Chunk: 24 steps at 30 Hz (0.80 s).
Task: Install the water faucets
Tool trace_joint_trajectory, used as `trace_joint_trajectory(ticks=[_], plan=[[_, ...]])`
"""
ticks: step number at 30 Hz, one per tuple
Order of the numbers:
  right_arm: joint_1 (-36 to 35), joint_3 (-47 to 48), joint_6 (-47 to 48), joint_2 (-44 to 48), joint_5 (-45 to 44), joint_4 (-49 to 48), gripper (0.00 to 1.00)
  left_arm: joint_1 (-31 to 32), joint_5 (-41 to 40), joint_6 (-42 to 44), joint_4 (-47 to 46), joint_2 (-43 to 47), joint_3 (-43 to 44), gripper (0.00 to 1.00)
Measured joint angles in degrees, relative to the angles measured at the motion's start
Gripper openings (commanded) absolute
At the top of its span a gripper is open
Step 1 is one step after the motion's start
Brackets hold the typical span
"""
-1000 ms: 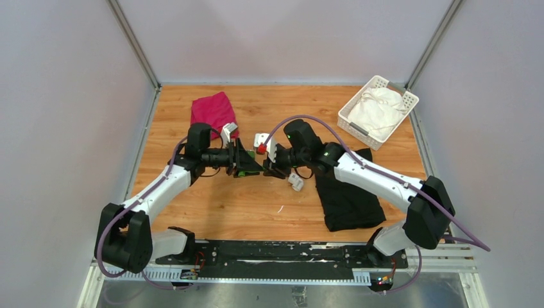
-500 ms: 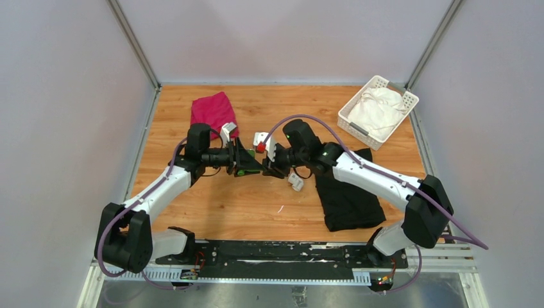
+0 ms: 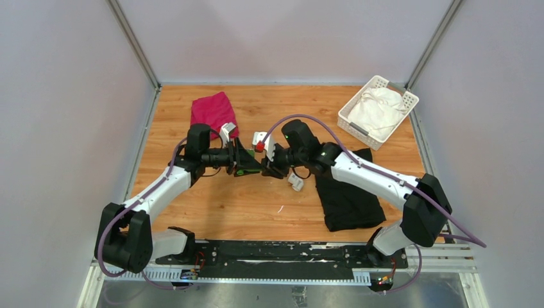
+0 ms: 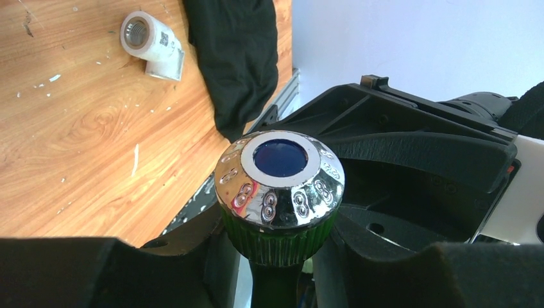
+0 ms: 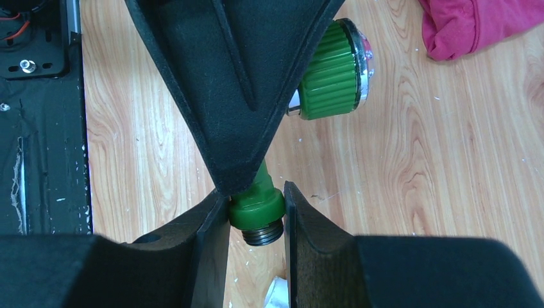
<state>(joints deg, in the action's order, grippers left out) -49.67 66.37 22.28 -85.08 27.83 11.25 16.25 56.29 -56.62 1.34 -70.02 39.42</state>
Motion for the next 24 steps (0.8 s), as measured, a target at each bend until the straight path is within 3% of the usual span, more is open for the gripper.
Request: trace_joint_trajectory(ticks=[1,2,3,4,8,13,21,24], plan=[[-0.1,0.0,-0.1,0.0,-0.1,0.0,0.04,0.0,0.0,0.0,0.0,0.0,0.0,0.00],[-0.1,0.0,-0.3,0.0,-0.3,0.0,0.18,0.0,-0.2,0.0,0.0,0.0,0.0,0.00],[-0.2,0.0,-0.5,0.0,-0.5,0.0,0.37,0.0,-0.3,0.0,-0.1,0.0,-0.1,0.00],[-0.2,0.0,-0.7,0.0,-0.8,0.0,0.47,0.0,-0.4,0.0,-0.2,0.0,-0.1,0.00],[-0.8,-0.9,-2.1,0.9,-2.8,-0.6,0.67,0.1,-1.4,0.0,-0.7,0.3,-0.3,0.00],[-1.1,-4.2,-3.6,4.7,-6.9,-1.2,0.76,0.1,-2.8,0.0,-1.4,1.6,-0.3,0.00],[0.0,-7.5,-7.7,10.0,-12.7,-2.5,0.77,0.1,-3.9,0.6,-2.1,4.1,-0.8,0.00],[2.0,-9.4,-9.7,13.8,-14.7,-2.7,0.87,0.1,-4.3,2.4,-1.4,5.3,-0.7,0.00]])
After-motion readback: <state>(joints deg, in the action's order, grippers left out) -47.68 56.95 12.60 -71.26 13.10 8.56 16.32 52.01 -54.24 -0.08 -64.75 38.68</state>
